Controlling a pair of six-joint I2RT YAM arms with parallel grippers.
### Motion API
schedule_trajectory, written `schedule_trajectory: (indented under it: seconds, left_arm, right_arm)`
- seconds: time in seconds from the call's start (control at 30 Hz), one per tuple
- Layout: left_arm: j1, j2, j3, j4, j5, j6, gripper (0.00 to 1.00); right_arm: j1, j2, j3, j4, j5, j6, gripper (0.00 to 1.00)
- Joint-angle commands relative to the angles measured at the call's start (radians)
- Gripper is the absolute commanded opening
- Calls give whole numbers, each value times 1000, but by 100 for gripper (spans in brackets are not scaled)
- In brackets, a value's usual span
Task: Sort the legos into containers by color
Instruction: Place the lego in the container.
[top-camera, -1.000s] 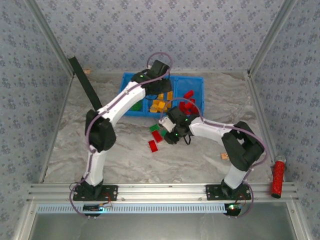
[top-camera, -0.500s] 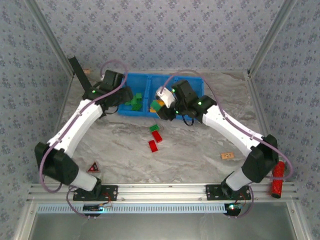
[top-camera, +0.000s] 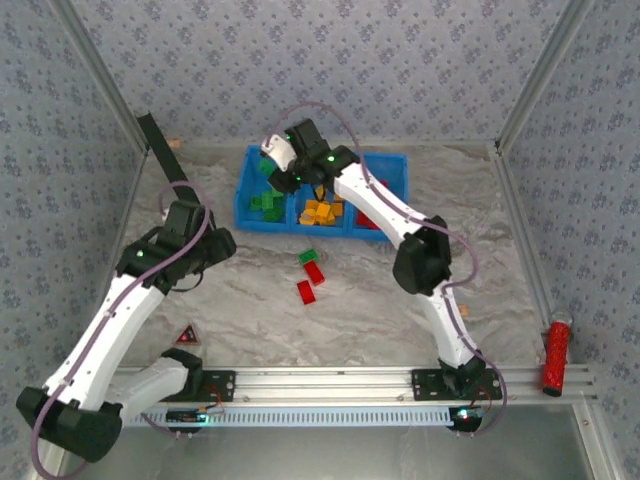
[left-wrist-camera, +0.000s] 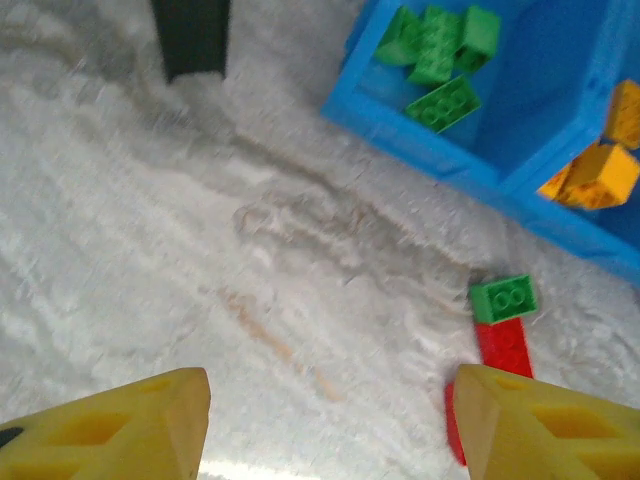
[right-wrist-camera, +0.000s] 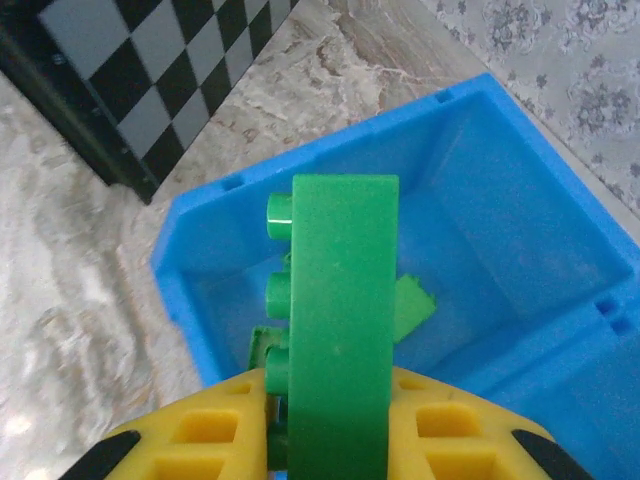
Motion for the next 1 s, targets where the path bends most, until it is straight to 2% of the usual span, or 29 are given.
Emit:
schedule_trajectory:
  seconds: [0.0,0.1,0.3,0.57,0.8,0.97]
  left_arm:
    - [16,-51,-4,-92,4,-25,66]
    - [22,-78,14,-141,1,-19,67]
    - [25,-101,35,-206,12,-22,67]
    - [24,-118,16,-213,58,-50,68]
    - [24,-105,-34,-154,114,-79,69]
    - [-12,-70,-77,-62,117,-87,71]
  right_arm:
    - [11,122,183,-79,51,-49,24]
    - [21,210,271,-81,100,-93,24]
    - [47,283,268,-44,217,-229,25]
    - [94,355,266,-29,322,-368,29]
    - [104,330,237,-23,351,-395,40]
    - [108,243,217,-30,317,-364,41]
